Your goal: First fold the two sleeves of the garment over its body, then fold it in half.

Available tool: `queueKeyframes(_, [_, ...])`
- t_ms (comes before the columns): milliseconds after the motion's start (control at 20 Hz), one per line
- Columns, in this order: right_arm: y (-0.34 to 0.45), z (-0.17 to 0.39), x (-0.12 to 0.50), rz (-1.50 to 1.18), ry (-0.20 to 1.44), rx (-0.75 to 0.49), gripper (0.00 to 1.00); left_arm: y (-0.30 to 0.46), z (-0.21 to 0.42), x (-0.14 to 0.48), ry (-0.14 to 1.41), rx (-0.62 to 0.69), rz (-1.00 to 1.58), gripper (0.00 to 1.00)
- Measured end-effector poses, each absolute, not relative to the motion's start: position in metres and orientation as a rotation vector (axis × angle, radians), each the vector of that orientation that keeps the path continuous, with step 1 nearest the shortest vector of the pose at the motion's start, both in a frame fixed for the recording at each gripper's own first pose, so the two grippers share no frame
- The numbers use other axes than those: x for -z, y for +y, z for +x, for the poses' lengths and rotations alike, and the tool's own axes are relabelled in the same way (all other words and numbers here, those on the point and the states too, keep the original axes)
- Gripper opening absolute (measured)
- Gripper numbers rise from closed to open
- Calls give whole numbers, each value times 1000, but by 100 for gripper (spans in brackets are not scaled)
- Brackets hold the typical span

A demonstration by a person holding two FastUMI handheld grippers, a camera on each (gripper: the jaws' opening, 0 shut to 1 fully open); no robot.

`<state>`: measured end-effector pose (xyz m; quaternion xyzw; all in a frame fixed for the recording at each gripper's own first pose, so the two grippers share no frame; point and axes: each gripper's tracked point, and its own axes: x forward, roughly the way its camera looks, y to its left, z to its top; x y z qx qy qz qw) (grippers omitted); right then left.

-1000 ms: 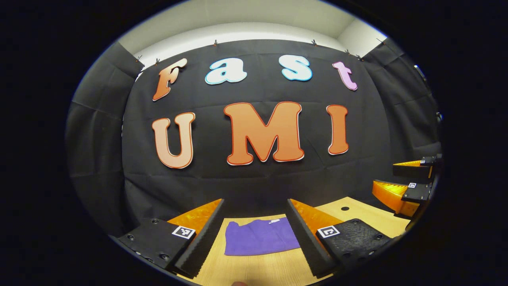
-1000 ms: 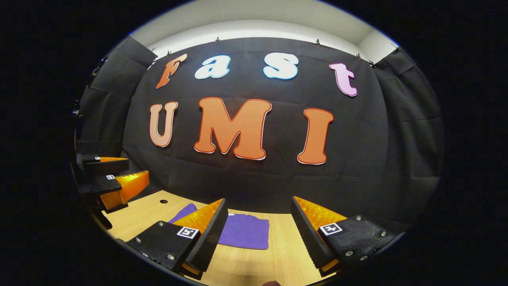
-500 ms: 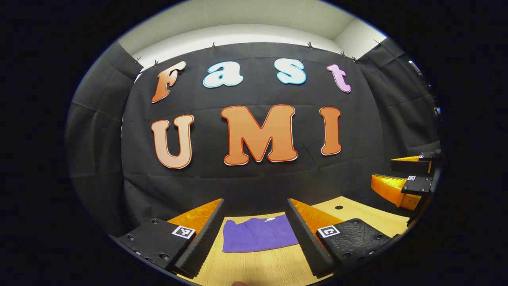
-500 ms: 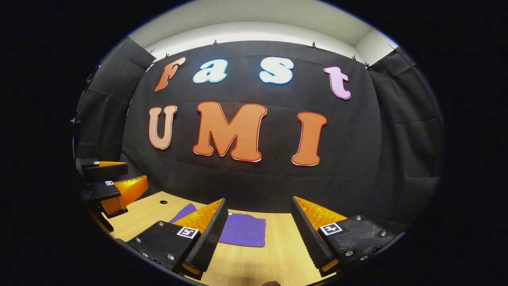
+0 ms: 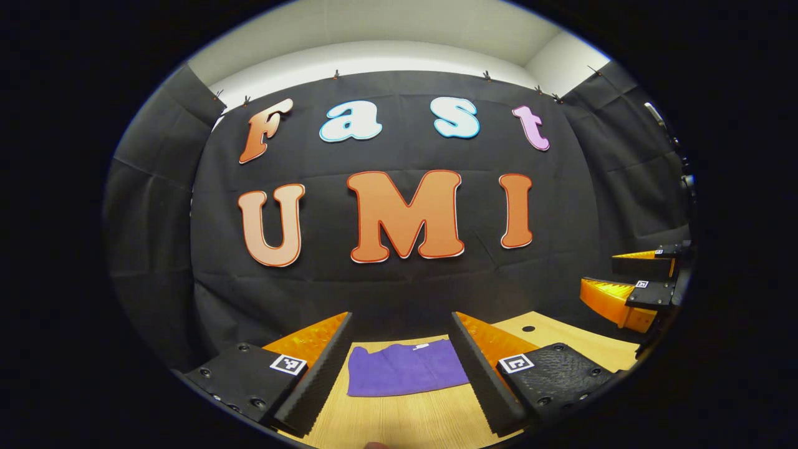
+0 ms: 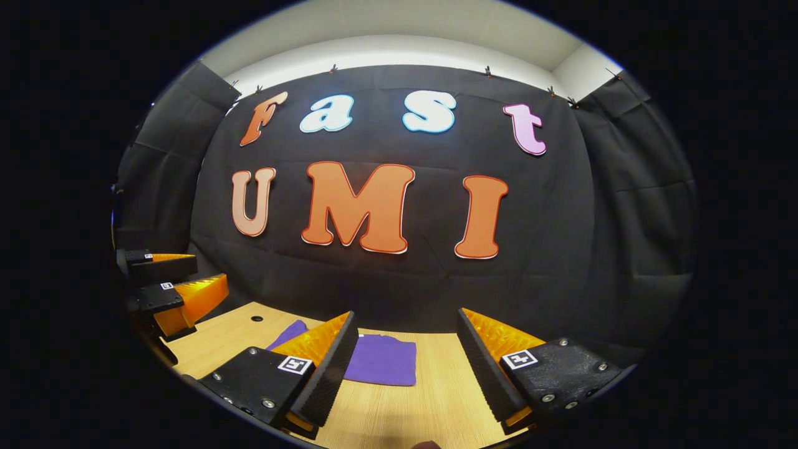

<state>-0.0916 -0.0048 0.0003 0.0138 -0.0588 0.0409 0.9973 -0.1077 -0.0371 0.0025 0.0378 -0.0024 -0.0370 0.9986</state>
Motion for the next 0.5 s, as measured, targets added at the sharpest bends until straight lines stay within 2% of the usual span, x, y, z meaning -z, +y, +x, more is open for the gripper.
queueKeyframes(50, [-4, -92, 0, 25, -117, -83, 95, -37, -108, -3, -7, 74, 73, 99])
queueKeyframes(100, [-2, -93, 0, 21, -116, -85, 95, -39, -109, -3, -9, 76, 69, 96])
queueKeyframes(300, [-2, -96, -6, 7, -129, -83, 95, -38, -114, -10, -24, 75, 68, 96])
queueKeyframes(350, [-1, -95, -6, 5, -129, -80, 95, -39, -113, -11, -27, 76, 67, 100])
queueKeyframes(500, [-1, -96, -10, 10, -135, -77, 95, -35, -113, -13, -25, 72, 62, 96])
